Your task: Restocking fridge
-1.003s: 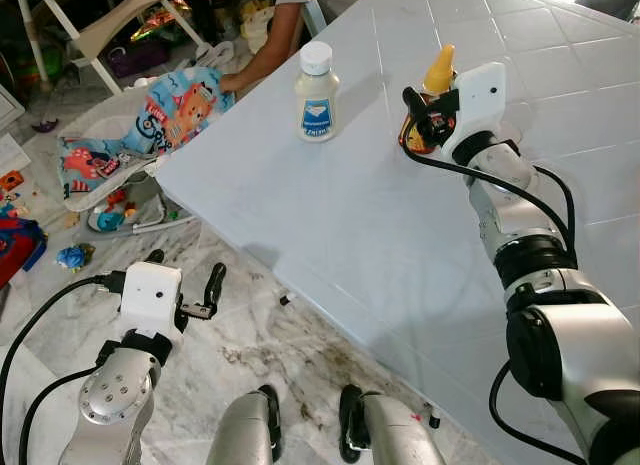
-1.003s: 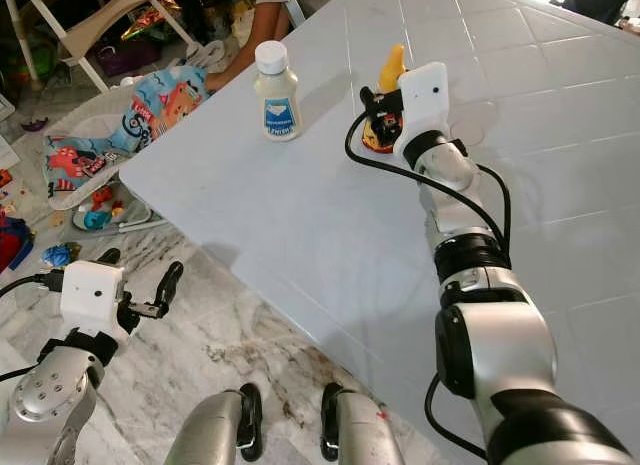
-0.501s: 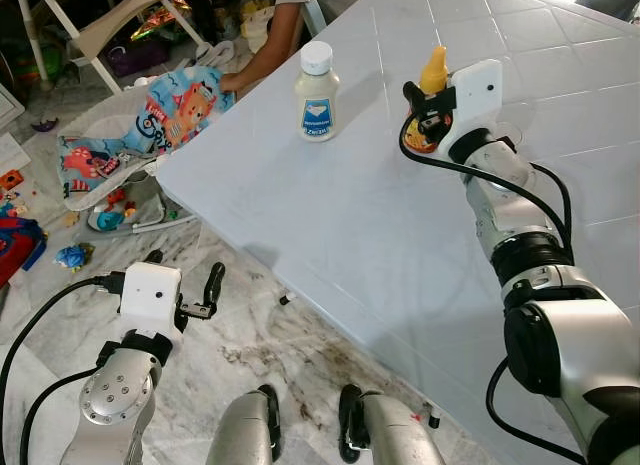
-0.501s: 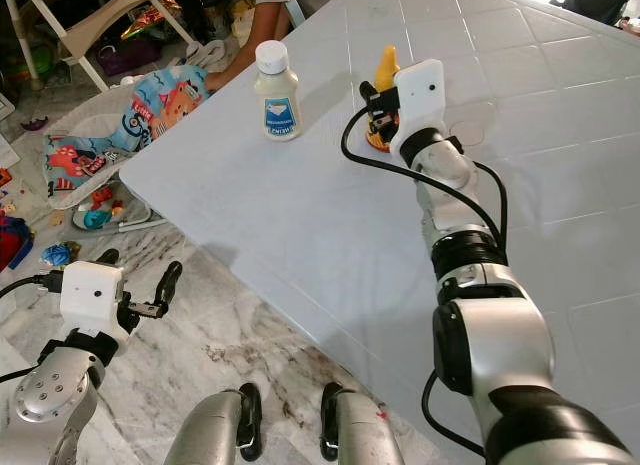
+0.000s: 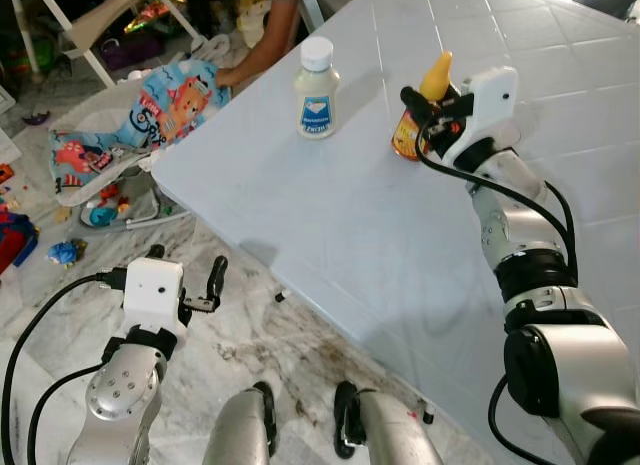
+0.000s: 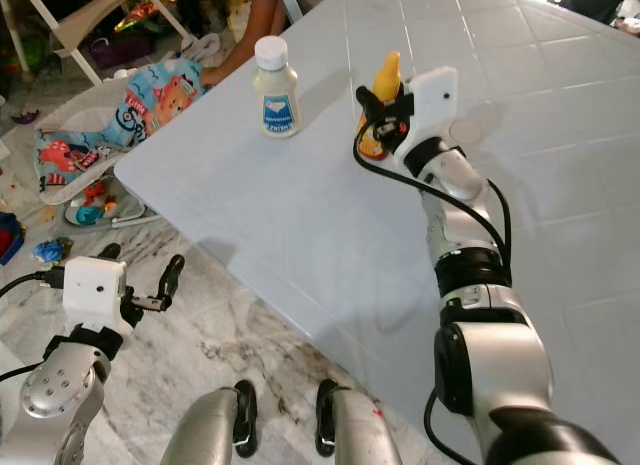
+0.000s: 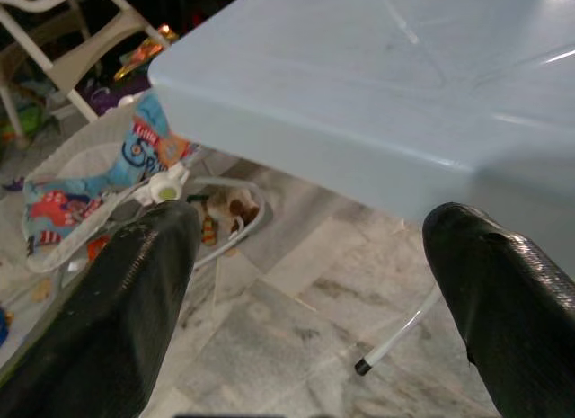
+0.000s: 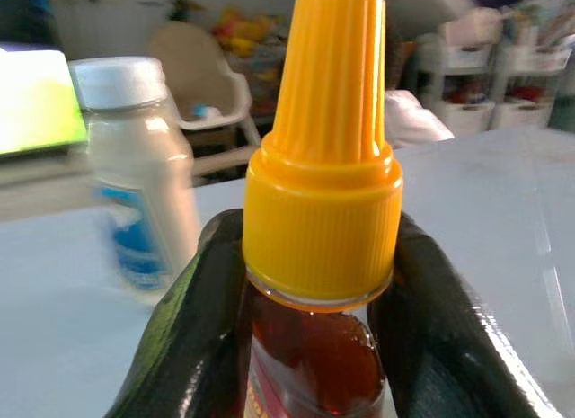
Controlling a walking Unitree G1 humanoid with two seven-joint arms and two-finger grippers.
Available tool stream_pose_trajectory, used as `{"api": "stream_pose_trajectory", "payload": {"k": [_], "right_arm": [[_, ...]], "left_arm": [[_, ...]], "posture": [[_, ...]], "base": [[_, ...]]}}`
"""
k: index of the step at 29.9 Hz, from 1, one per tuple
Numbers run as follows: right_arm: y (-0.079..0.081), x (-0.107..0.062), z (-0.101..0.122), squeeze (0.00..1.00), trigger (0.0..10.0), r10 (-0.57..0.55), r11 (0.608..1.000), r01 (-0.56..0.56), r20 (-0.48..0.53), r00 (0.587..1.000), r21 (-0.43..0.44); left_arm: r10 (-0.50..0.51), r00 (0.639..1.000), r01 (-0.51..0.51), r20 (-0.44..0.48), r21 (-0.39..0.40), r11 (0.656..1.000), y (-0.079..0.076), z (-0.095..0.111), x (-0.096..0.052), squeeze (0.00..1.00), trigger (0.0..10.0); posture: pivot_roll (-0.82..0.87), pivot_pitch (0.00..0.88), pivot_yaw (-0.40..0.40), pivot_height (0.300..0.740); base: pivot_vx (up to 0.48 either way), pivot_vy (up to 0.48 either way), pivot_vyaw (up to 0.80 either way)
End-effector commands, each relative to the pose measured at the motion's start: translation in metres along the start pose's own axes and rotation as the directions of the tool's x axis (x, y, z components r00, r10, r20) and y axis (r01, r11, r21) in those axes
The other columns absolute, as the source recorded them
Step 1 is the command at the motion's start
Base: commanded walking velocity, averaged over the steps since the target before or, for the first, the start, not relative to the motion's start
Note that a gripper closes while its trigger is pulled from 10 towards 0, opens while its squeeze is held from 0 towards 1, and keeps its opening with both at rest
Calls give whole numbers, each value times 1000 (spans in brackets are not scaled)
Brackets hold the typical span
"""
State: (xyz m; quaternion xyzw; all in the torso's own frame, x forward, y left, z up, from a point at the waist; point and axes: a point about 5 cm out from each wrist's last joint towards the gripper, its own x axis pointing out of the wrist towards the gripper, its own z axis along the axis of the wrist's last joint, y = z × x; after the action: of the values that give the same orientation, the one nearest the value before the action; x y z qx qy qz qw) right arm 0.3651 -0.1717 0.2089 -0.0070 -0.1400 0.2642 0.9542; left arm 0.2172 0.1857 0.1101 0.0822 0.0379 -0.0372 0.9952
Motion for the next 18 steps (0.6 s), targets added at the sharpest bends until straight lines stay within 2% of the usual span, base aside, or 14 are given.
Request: {"api": "stream_pose_trajectory", "payload": {"k": [1,2,3,4,5,8,10,12,15,18], "right_arm": [[6,-8,8,0,0,65,998,-65,1,998,22],[9,-14,10,0,0,76,997,-76,-1,997,2],[11,-19,11,0,2235,76,997,-76,-3,997,-27],[13,-24,12,0,8824,62,997,-62,-4,998,-56],[14,-27,14,0,10000,51,996,-51,-4,999,-73],[24,-39,16,0,10000,-26,990,28,10,1000,-142],[38,-47,13,0,10000,-47,991,48,12,999,-129],[46,-50,8,0,10000,-69,989,69,7,998,-129],[53,-52,2,0,10000,-109,992,108,-9,994,-72],[60,-51,-1,0,10000,-115,987,111,-28,993,-118]], "left_arm": [[14,1000,-14,-18,1,1000,2,-5,-1,0,10000],[14,1000,-14,-17,-3,1000,1,-6,-1,0,10000],[16,1000,-16,-15,-9,1000,1,-6,-1,0,10000],[21,1000,-21,-14,-14,1000,0,-7,0,0,10000],[25,1000,-25,-13,-17,1000,0,-7,1,0,10000],[88,996,-89,-29,-25,996,3,-9,6,0,10000],[105,994,-107,-38,-63,992,4,-11,9,0,10000],[115,992,-118,-41,-70,991,5,-12,11,0,10000],[111,993,-113,-38,-73,991,3,-12,14,0,10000],[109,993,-111,-38,-75,991,1,-12,16,0,10000]], "posture": [[59,201,-29,740],[44,194,-31,740],[33,186,-33,740],[33,186,-33,740],[33,186,-33,740],[20,157,-39,740],[16,135,-41,740],[16,122,-42,740],[19,109,-42,740],[22,92,-42,740]], "base": [[0,0,0],[0,0,0],[0,0,0],[0,0,0],[0,0,0],[0,0,0],[0,0,0],[0,0,0],[0,0,0],[0,105,267]]}}
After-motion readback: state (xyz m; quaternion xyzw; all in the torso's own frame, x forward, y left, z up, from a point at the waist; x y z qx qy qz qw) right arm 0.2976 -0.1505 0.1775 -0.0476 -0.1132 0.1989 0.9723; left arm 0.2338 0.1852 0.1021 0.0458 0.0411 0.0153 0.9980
